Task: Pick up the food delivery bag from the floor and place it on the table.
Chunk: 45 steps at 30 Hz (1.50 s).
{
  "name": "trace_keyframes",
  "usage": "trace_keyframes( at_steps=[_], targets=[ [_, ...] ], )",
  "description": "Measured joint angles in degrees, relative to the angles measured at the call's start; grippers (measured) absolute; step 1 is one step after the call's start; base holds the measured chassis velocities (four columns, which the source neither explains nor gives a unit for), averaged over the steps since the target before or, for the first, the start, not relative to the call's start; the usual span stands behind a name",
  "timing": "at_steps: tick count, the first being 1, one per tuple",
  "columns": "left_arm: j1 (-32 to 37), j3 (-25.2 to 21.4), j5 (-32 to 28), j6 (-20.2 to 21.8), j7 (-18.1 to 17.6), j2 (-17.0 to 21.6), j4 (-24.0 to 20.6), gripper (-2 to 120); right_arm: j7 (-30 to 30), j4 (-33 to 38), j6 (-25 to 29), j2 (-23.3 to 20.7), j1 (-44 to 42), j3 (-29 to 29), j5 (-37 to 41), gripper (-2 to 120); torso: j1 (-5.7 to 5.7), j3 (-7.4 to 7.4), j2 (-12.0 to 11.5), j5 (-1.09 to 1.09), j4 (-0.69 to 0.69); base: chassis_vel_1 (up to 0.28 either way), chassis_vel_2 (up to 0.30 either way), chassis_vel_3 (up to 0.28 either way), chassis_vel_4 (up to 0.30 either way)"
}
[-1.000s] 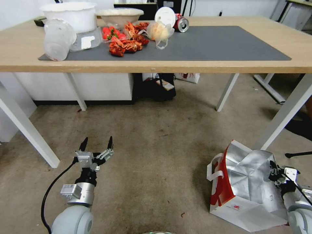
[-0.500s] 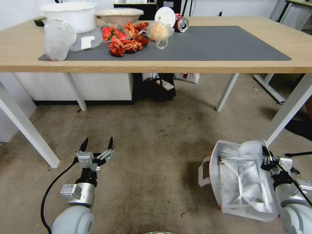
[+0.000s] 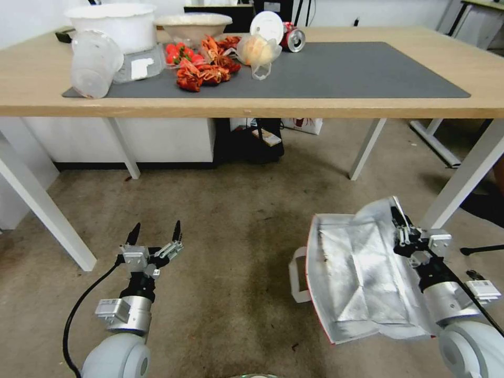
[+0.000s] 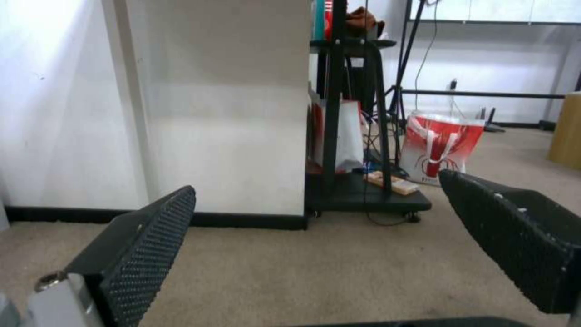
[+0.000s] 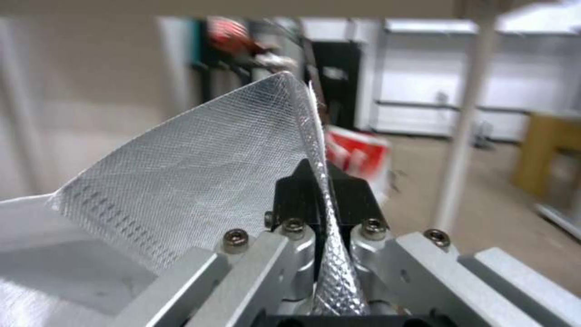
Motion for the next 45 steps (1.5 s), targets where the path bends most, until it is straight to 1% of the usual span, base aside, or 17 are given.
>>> trace_keyframes(
  at_steps=[1, 4, 7, 8, 11, 12, 14, 16, 18, 20, 23, 25, 27, 29, 32, 43, 45],
  targets=[
    [0.00, 0.00, 0.00, 0.00, 0.00, 0.00, 0.00, 100, 0.00, 0.00, 0.00, 0.00, 0.00, 0.00, 0.00, 0, 0.00, 0.00, 0.00, 0.00, 0.00, 0.000, 0.000, 0.000, 0.000],
    [0.02, -0.11, -0.21, 0.17, -0.05, 0.13, -0.35, 100, -3.29, 0.94, 1.15, -1.18, 0.24, 0.75, 2.25, 0, 0.00, 0.00, 0.00, 0.00, 0.00, 0.000, 0.000, 0.000, 0.000],
    [0.28, -0.71, -0.86, 0.32, 0.95, 0.57, -0.84, 100, -9.25, 2.63, 1.64, -2.53, 0.46, 2.30, 7.00, 0, 0.00, 0.00, 0.00, 0.00, 0.00, 0.000, 0.000, 0.000, 0.000],
    [0.28, -0.71, -0.86, 0.32, 0.95, 0.57, -0.84, 100, -9.25, 2.63, 1.64, -2.53, 0.46, 2.30, 7.00, 0, 0.00, 0.00, 0.00, 0.00, 0.00, 0.000, 0.000, 0.000, 0.000],
    [0.28, -1.22, -0.64, 0.00, 2.74, 0.59, -0.96, 100, -13.94, 3.35, 0.58, -3.56, 0.72, 3.42, 11.55, 0, 0.00, 0.00, 0.00, 0.00, 0.00, 0.000, 0.000, 0.000, 0.000],
    [0.28, -1.22, -0.64, 0.00, 2.74, 0.59, -0.96, 100, -13.94, 3.35, 0.58, -3.56, 0.72, 3.42, 11.55, 0, 0.00, 0.00, 0.00, 0.00, 0.00, 0.000, 0.000, 0.000, 0.000],
    [0.33, -1.58, -0.02, -0.55, 4.74, 0.54, -0.97, 100, -16.95, 3.72, -0.27, -4.22, 0.71, 4.27, 13.95, 0, 0.00, 0.00, 0.00, 0.00, 0.00, 0.000, 0.000, 0.000, 0.000],
    [0.39, -1.63, 0.12, -0.73, 5.17, 0.54, -0.99, 100, -18.13, 3.88, -0.56, -4.42, 0.70, 4.64, 14.73, 0, 0.00, 0.00, 0.00, 0.00, 0.00, 0.000, 0.000, 0.000, 0.000],
    [0.43, -1.73, 0.50, -1.22, 5.80, 0.55, -1.06, 100, -21.25, 4.76, -1.70, -4.95, 0.44, 5.75, 17.38, 0, 0.00, 0.00, 0.00, 0.00, 0.00, 0.000, 0.000, 0.000, 0.000],
    [0.40, -1.74, 0.67, -1.26, 5.82, 0.58, -1.08, 100, -22.80, 4.95, -2.23, -5.11, 0.38, 6.26, 18.43, 0, 0.00, 0.00, 0.00, 0.00, -0.01, 0.000, 0.000, 0.000, 0.000],
    [0.31, -1.81, 0.87, -1.31, 5.45, 0.72, -1.29, 100, -28.60, 5.01, -3.87, -5.90, 0.44, 7.99, 21.99, 0, 0.00, 0.00, 0.00, 0.00, -0.01, 0.000, 0.000, 0.000, 0.000],
    [0.30, -1.81, 0.87, -1.31, 5.35, 0.74, -1.32, 100, -29.40, 4.96, -4.06, -6.02, 0.50, 8.24, 22.35, 0, 0.00, 0.00, 0.00, 0.00, -0.01, 0.000, 0.000, 0.000, 0.000],
    [0.33, -1.88, 0.86, -1.31, 4.67, 0.79, -1.56, 100, -33.58, 4.40, -5.16, -6.54, 1.02, 9.46, 24.07, 0, 0.00, 0.00, 0.00, 0.01, 0.00, 0.000, 0.000, 0.000, 0.000],
    [0.35, -1.90, 0.84, -1.31, 4.53, 0.80, -1.61, 100, -34.80, 4.26, -5.50, -6.66, 1.16, 9.73, 24.57, 0, 0.00, 0.00, 0.00, 0.00, 0.00, 0.000, 0.000, 0.000, 0.000],
    [0.42, -2.02, 0.74, -1.31, 3.97, 0.85, -1.78, 100, -39.31, 3.65, -7.00, -6.95, 1.84, 10.52, 26.20, 0, 0.00, 0.00, 0.00, 0.00, 0.00, 0.000, 0.000, 0.000, 0.000],
    [0.68, -2.04, 0.73, -0.68, 3.24, 0.71, -2.22, 100, -47.61, 2.56, -10.71, -7.31, 2.67, 11.67, 29.93, 0, 0.00, 0.00, 0.00, 0.00, -0.01, 0.000, 0.000, 0.000, 0.000],
    [0.72, -2.08, 0.73, -0.69, 3.40, 0.70, -2.22, 100, -48.07, 2.46, -10.94, -7.31, 2.79, 11.68, 30.15, 0, 0.00, 0.00, 0.00, 0.00, 0.00, 0.000, 0.000, 0.000, 0.000]
  ],
)
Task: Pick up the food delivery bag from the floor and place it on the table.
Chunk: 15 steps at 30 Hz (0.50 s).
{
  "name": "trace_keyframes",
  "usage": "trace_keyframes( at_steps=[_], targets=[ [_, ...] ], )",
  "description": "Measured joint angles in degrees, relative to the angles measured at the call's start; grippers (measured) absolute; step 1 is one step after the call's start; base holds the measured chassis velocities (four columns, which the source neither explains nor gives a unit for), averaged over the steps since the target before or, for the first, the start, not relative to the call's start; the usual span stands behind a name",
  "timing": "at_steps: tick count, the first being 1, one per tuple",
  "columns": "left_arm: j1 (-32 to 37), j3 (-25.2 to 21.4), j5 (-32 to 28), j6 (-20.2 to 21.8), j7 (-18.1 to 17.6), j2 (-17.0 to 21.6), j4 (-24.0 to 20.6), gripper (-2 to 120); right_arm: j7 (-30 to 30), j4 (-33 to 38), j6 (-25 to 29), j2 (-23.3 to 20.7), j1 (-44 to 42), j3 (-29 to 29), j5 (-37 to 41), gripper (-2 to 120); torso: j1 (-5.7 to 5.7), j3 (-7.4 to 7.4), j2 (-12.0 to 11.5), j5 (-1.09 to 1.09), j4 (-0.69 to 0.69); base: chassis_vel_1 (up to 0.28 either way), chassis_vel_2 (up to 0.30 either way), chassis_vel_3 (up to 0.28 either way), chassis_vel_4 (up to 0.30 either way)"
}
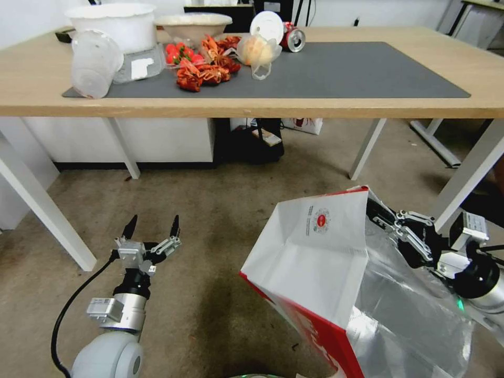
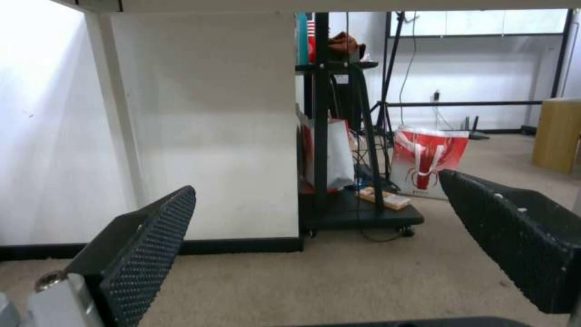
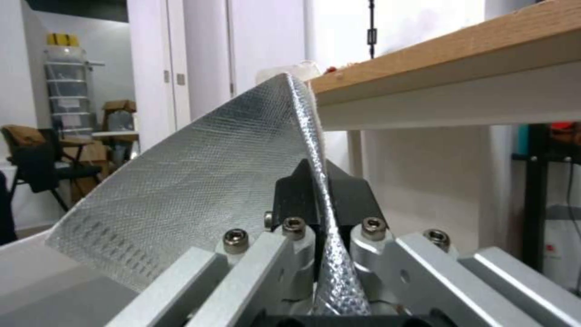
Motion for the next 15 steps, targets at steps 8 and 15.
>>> trace_keyframes(
  at_steps=[8, 15],
  targets=[
    [0.05, -0.35, 0.00, -0.76, 0.54, -0.08, 0.06, 100, -1.97, -0.26, -0.75, -0.10, 0.55, 0.01, 1.01, 0, 0.02, 0.56, 0.71, 0.00, 0.00, 0.000, 0.000, 0.000, 0.000],
    [0.27, -0.43, 0.50, -1.36, 0.59, -0.12, 0.54, 100, -3.04, -0.72, -0.90, -0.06, 0.67, 0.17, 1.00, 0, 0.12, 1.99, 2.21, 0.00, -0.01, 0.000, 0.000, 0.000, 0.000]
  ],
)
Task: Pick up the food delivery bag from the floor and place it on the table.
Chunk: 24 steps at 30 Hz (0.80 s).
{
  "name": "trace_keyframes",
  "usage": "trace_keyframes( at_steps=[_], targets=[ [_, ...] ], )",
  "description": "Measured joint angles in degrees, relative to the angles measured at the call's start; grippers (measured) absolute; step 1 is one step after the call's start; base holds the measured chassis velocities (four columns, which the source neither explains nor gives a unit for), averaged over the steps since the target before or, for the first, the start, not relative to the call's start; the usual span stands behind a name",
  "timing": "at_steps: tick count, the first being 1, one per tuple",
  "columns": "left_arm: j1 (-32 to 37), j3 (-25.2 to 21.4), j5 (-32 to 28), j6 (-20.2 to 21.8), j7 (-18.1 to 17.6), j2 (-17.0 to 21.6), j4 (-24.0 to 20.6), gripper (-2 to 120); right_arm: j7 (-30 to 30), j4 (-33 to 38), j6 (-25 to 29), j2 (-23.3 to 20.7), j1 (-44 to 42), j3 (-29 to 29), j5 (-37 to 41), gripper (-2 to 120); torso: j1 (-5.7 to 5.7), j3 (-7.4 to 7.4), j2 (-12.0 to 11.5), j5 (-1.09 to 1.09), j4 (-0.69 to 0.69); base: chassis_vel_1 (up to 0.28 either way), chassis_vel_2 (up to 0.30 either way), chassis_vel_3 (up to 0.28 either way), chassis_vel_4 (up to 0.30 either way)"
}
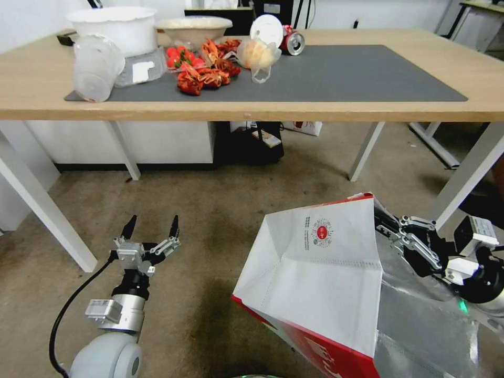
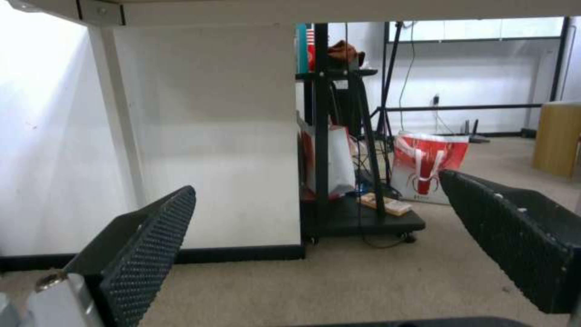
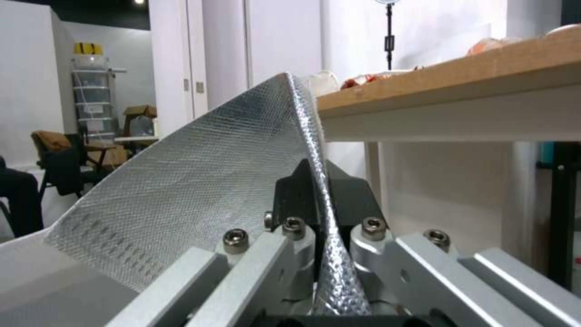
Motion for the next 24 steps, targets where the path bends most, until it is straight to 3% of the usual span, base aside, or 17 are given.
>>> trace_keyframes(
  at_steps=[24],
  targets=[
    [0.51, 0.01, 0.71, 0.69, 0.03, -0.10, -0.75, 100, -2.23, 0.06, -1.55, -0.46, 0.47, 0.08, 1.84, 0, 0.83, 5.24, 6.00, 0.00, 0.00, 0.000, 0.000, 0.000, 0.000]
  ],
)
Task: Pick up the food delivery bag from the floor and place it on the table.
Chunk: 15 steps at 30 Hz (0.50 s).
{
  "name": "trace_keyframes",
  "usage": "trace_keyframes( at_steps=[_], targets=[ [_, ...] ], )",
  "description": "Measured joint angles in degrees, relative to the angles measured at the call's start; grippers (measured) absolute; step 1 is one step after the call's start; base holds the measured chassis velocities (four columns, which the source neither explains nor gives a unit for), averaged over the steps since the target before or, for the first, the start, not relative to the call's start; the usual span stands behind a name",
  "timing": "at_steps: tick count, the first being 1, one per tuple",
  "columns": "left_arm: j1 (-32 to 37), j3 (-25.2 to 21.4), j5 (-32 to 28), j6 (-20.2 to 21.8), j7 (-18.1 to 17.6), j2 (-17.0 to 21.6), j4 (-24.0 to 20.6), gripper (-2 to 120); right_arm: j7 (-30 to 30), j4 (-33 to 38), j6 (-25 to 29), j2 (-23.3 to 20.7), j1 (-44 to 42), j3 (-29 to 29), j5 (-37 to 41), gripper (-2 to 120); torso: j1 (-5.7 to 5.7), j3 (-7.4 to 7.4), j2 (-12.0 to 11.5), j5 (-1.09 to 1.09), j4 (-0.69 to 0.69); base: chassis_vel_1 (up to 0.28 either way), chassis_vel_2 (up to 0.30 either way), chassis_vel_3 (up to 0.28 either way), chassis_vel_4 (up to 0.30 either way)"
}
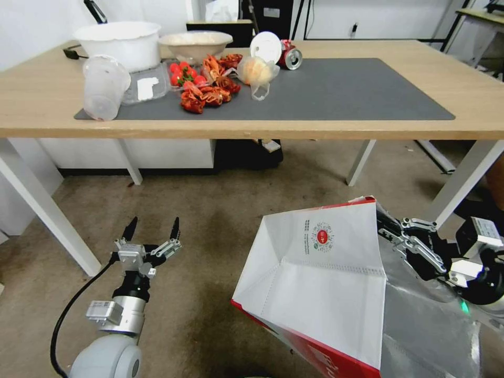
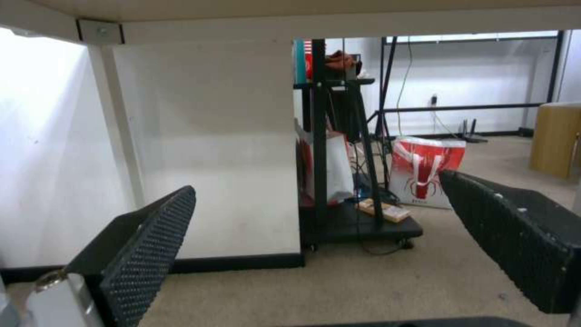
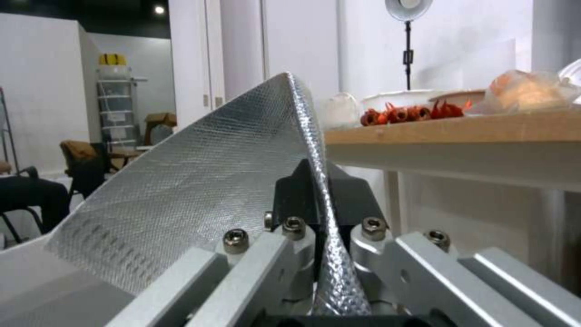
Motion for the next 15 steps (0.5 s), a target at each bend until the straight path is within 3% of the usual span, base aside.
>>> trace_keyframes(
  at_steps=[15],
  targets=[
    [1.36, -1.33, 2.22, 4.04, -0.20, 0.15, -2.57, 100, -1.03, -0.81, -0.21, 0.28, 0.20, 0.39, 0.33, 0, 0.81, 2.52, 3.33, 0.00, 0.00, 0.000, 0.000, 0.000, 0.000]
  ],
)
